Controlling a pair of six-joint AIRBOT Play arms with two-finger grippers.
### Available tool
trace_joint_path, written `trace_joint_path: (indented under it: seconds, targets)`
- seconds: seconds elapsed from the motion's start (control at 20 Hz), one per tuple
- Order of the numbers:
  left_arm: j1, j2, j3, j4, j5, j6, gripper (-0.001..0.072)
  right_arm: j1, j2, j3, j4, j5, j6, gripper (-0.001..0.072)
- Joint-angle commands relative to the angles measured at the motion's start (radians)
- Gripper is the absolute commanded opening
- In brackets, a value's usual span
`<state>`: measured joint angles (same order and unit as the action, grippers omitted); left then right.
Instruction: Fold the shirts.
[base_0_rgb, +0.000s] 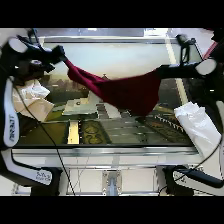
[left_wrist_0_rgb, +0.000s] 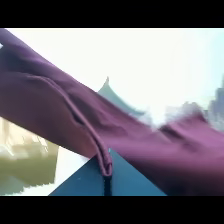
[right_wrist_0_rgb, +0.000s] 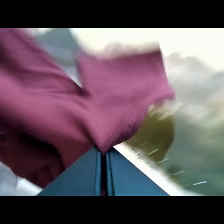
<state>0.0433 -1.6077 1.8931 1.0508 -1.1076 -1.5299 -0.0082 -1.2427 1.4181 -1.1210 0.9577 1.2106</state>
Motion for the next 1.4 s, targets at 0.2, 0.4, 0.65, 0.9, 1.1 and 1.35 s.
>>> trace_joint_path:
  seconds: [0.2, 0.4, 0.65, 0.9, 1.1, 1.35]
  targets:
    - [0.001, 0.452, 0.058, 0.267, -0.124, 0.098, 0.0018, 0.000, 0.373, 0.195, -0.368, -0.013, 0.159, 0.0026]
    - [0.000, 0.528, 0.058, 0.259, -0.122, 0.097, 0.0017, 0.000, 0.401, 0.217, -0.359, -0.001, 0.159, 0.0025]
    - [0.000, 0.444, -0.029, 0.239, -0.132, 0.077, 0.0017, 0.000, 0.237, 0.178, -0.275, 0.048, 0.181, 0.0025]
    - [-0.002, 0.314, -0.320, 0.221, -0.092, 0.075, 0.0016, 0.003, -0.043, -0.003, -0.126, 0.010, 0.181, 0.0027]
    - [-0.002, 0.212, -0.505, 0.220, 0.068, 0.070, 0.0017, 0.003, -0.278, -0.116, 0.038, -0.237, 0.181, 0.0091]
    - [-0.002, 0.124, -0.528, 0.193, 0.185, 0.057, 0.0017, 0.000, -0.384, -0.126, 0.159, -0.445, 0.170, 0.0391]
